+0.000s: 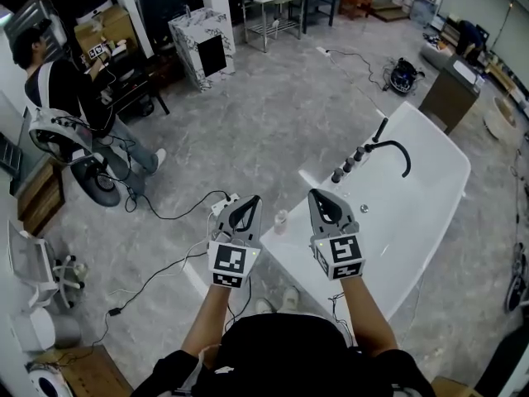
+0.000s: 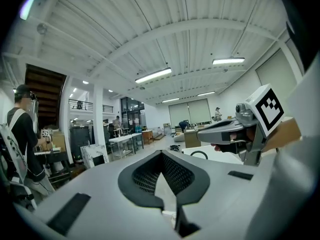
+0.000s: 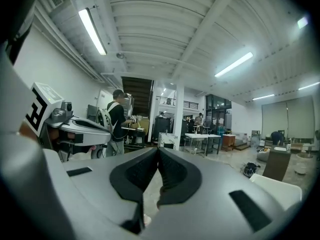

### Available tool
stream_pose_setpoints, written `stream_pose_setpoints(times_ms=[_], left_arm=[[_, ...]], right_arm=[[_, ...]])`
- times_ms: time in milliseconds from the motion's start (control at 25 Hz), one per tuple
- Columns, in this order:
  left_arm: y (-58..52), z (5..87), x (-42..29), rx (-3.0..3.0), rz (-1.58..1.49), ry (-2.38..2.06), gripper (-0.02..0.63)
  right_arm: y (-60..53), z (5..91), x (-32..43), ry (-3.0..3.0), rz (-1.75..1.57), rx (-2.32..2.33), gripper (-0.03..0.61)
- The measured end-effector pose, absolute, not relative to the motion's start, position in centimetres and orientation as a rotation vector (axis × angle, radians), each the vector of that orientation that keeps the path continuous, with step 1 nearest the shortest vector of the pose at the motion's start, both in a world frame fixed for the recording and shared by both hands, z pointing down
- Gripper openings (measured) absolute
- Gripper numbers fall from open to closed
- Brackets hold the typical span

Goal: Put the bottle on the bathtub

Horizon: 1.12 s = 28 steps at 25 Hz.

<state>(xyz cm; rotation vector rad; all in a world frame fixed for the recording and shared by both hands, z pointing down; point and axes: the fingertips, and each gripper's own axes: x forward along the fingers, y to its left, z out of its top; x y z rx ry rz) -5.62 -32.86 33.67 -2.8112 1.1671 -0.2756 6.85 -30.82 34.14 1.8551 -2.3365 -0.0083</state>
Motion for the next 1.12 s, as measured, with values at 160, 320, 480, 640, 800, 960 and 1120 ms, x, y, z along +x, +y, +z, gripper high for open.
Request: stream_pose_setpoints(times_ms=[160,320,480,640,800,960,1120], left_arm=[[-33.0,32.2,-6.0,-2.796,-0.242,1.170,0.014],[-32.7,31.2,-6.0,-2.787,-0.203,1.169,0.014],[-32.7,30.2,-5.8,-2.768,-0.193,1.171,0.014],[-33.1,29.4,-6.3,-2.754,-0.183,1.176,0.014],[-33.1,29.2,-6.8,-2.743,-0.179,1.191,0.014],[-33.1,29.3,-6.7,-2.738,-0.176,1.203,0.014],[-33.0,29.6,-7.3,-2.731,-0.179,1.219,0.014]], right_arm=[[-31.0,32.6,6.5,-2.338,-0.052,1.864,0.021],[-30.7,31.5,6.6,-2.337,-0.101,1.870,0.021],[-30.6,30.8,7.0,-2.342,-0.110,1.882,0.021],[-30.8,30.5,6.6,-2.343,-0.115,1.889,0.021],[-30.7,30.5,6.7,-2.339,-0.126,1.893,0.021],[-30.6,30.6,7.3,-2.336,-0.120,1.901,0.021],[-30.4,30.8,7.2,-2.328,-0.124,1.904,0.021]])
